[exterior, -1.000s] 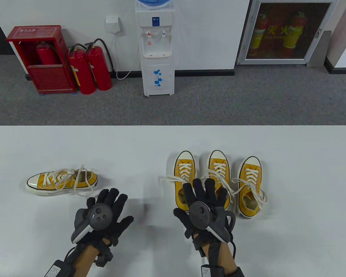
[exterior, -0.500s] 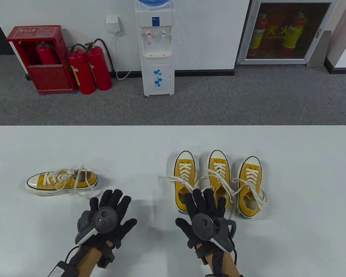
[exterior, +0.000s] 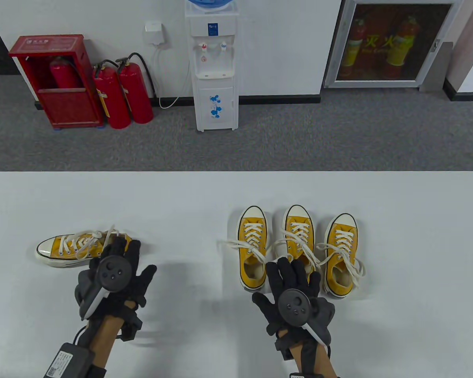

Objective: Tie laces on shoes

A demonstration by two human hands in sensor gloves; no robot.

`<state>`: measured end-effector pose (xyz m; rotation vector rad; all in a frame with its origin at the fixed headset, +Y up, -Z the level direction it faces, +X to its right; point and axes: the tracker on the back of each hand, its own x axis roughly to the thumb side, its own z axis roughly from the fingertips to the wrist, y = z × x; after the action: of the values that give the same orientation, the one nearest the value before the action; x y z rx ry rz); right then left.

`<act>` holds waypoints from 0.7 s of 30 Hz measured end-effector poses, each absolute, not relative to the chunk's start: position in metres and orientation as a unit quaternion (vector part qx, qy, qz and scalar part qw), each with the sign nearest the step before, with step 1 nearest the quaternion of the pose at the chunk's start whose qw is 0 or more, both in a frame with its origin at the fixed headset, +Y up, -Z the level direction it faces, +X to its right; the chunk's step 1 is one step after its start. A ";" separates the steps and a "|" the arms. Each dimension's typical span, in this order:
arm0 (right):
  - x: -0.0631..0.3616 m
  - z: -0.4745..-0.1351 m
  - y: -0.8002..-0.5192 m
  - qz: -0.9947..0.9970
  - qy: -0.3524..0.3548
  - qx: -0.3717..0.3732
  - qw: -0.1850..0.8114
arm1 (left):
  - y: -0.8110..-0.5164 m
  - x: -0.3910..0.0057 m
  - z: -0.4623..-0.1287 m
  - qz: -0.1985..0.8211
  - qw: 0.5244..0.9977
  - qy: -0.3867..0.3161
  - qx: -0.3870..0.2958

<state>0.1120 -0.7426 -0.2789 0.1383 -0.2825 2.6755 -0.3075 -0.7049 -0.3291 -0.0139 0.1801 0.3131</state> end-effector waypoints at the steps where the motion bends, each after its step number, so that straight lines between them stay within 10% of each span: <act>1: 0.112 -0.279 -0.743 0.968 -0.102 0.050 0.225 | -0.702 -0.315 -0.332 0.145 0.983 0.116 -0.009; 21: 0.111 -0.280 -0.744 0.969 -0.095 0.052 0.224 | -0.736 -0.394 -0.405 0.091 0.916 0.376 -0.112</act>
<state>0.1111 -0.7442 -0.2795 0.1428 -0.2614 2.6735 -0.3943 -0.7363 -0.4050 -0.2297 0.7730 0.1872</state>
